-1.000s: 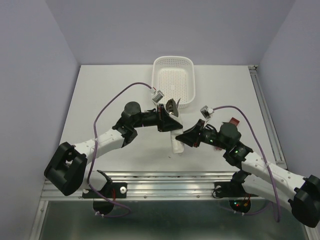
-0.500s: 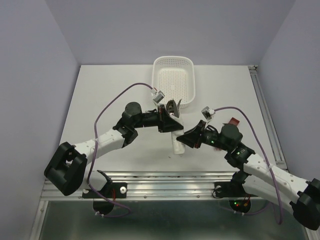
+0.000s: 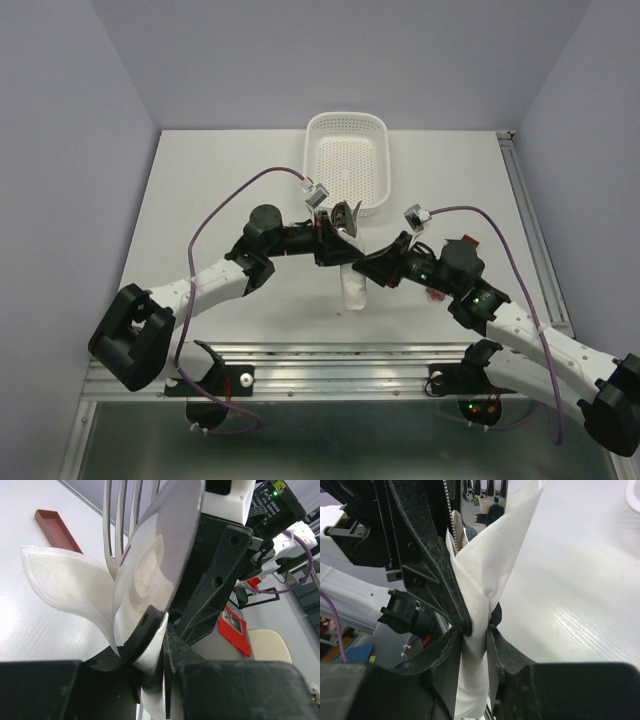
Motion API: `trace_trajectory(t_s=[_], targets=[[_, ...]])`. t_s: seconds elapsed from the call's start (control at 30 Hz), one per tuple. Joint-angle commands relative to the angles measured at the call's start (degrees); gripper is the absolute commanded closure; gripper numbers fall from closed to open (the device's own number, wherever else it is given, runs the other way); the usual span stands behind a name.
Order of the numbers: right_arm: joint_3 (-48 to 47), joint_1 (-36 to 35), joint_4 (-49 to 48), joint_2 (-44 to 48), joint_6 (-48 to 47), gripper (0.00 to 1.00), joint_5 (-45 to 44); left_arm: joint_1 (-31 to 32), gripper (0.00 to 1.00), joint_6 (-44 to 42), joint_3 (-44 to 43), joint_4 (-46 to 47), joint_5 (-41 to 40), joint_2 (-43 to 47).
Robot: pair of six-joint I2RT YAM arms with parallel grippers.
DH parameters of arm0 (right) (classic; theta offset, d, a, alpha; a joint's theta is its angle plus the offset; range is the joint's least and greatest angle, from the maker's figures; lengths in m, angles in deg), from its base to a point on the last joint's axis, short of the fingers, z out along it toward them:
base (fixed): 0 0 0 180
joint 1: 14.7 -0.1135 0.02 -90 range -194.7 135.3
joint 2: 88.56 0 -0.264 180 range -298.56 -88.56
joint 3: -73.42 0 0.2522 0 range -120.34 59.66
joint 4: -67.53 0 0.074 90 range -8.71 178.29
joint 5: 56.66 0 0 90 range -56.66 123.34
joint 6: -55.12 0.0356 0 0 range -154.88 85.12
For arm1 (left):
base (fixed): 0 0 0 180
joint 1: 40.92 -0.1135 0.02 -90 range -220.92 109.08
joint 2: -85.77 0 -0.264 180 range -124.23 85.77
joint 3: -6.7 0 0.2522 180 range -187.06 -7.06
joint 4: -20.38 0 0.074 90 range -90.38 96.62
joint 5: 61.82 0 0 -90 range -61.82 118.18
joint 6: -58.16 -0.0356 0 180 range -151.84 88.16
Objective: Place the utensils on the paper napkin and roll it up
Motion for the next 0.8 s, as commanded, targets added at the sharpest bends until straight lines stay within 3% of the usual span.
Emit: trace_trajectory(t_s=[0.0,0.07,0.1,0.23,0.27,0.3,0.4,0.47,0.77], targets=[[-3.57,-0.14,-2.33,-0.59,-1.04,0.81,0.22,-0.05,1.00,-0.66,-0.20,4.16,1.70,2.51],[-3.04,-0.14,-2.68,-0.86,-1.05,0.89,0.57,-0.05,1.00,-0.66,-0.29,4.25,1.79,2.77],[-2.86,-0.14,-2.69,-1.04,-1.13,0.99,0.75,-0.05,1.00,-0.57,-0.38,4.25,1.79,2.77],[-2.60,-0.14,-3.13,-1.56,-0.96,0.99,1.27,-0.05,1.00,-0.39,-0.81,4.25,1.79,2.86],[-2.77,-0.22,-2.86,-1.74,-0.96,0.92,1.45,-0.05,1.00,-0.31,-0.90,4.25,1.88,2.86],[-2.95,-0.14,-1.64,-1.74,-0.96,0.71,1.36,-0.05,1.00,-0.22,-0.99,4.16,1.88,2.95],[-1.99,-0.14,-0.49,-1.39,-0.87,0.49,2.94,-0.05,1.00,-0.22,-1.25,4.16,1.79,3.30],[-1.02,-0.14,0.38,-0.43,-0.78,0.45,4.34,-0.05,1.00,-0.22,-1.87,3.81,1.96,3.39],[4.52,-0.22,-2.86,1.87,0.98,0.47,8.74,-0.05,1.00,-0.13,-2.66,3.55,1.96,3.21]])
